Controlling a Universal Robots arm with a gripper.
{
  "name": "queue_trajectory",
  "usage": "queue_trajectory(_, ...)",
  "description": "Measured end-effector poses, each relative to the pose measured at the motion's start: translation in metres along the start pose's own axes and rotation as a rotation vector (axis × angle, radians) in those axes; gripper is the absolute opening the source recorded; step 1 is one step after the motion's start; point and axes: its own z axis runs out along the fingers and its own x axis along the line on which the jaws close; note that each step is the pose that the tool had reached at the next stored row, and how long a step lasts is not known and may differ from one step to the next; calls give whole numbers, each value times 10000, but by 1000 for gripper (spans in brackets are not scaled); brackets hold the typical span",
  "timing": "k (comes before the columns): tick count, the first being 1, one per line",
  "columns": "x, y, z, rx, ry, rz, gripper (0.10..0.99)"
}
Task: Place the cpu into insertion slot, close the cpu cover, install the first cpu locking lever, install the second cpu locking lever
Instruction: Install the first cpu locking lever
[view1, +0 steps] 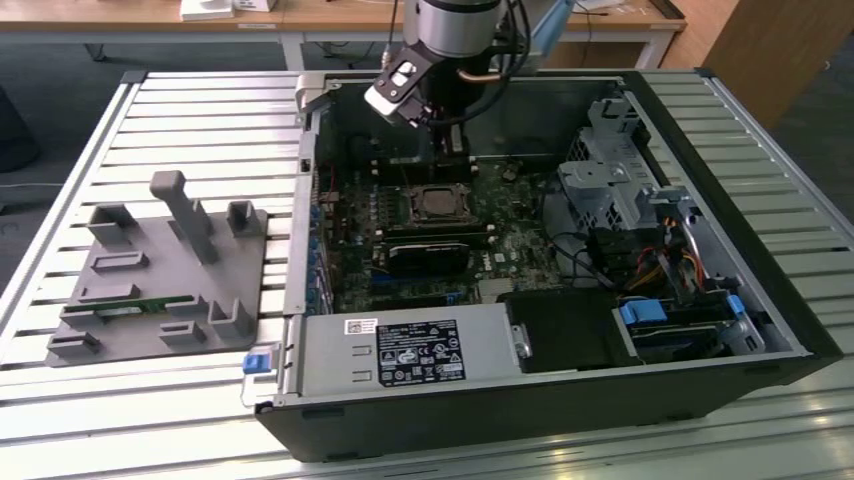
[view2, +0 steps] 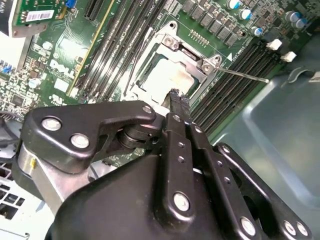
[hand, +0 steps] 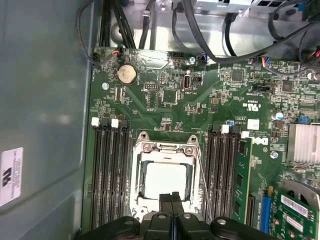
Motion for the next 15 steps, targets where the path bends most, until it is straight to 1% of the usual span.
queue_trajectory(1,0,0,-15,0,0,-1,118)
queue_trajectory(3,0,0,-18,-1,-2,-9,118)
queue_trajectory(5,0,0,-18,-1,-3,-199,118)
queue_trajectory(15,0,0,-12,5,-5,-2014,118)
